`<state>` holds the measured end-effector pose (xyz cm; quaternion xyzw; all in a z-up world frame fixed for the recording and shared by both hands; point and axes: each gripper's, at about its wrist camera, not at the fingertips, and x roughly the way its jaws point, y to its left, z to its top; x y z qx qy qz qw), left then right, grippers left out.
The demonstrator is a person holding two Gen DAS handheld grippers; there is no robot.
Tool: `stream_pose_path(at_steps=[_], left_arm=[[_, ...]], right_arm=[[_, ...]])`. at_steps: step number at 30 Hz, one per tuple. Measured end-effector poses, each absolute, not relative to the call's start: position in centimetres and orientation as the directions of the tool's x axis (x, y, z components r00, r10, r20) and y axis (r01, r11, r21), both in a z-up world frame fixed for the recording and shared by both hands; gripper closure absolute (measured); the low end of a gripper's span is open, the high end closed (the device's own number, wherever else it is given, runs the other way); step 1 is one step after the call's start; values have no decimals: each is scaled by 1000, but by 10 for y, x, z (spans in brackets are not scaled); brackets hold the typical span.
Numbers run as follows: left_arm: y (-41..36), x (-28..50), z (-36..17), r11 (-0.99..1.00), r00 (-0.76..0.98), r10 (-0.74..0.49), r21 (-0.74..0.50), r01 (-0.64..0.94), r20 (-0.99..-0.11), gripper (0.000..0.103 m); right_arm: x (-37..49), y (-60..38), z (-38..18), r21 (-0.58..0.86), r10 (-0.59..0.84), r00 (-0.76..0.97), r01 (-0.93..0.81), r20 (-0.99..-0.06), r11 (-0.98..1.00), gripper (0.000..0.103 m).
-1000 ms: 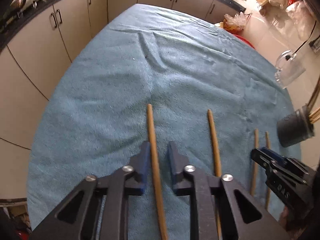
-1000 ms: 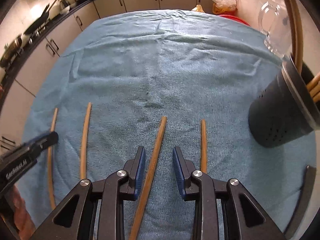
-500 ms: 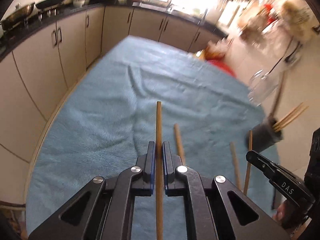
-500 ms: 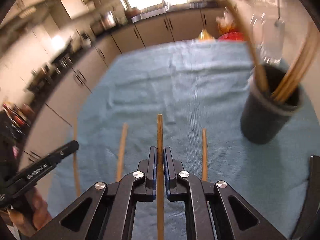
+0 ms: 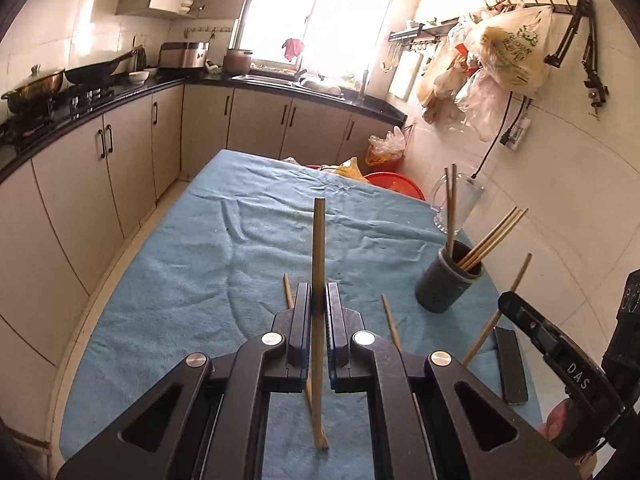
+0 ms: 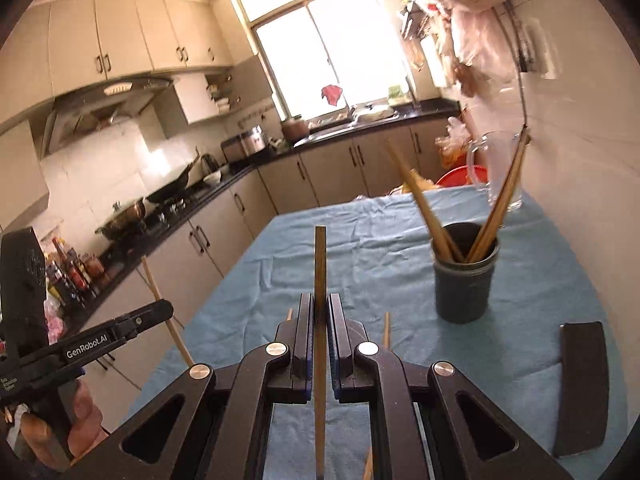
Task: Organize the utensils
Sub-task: 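Lift the chopstick upright with the left gripper and lower it into the cup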
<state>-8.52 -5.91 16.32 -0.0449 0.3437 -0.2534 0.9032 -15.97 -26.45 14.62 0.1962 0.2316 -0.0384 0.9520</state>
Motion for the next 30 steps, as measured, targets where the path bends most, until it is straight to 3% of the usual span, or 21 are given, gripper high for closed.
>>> stream_pose_path(at_steps=[12, 30], left_arm=[[-74, -114, 187, 854, 647, -509, -235, 465, -568, 97], [-119, -123, 200, 821, 614, -544, -209, 532, -572, 97]], right_arm=[[-216, -294, 175, 405, -57, 929, 214, -366, 889, 96], [-248, -364, 176, 486, -150, 931, 306, -333, 819, 96]])
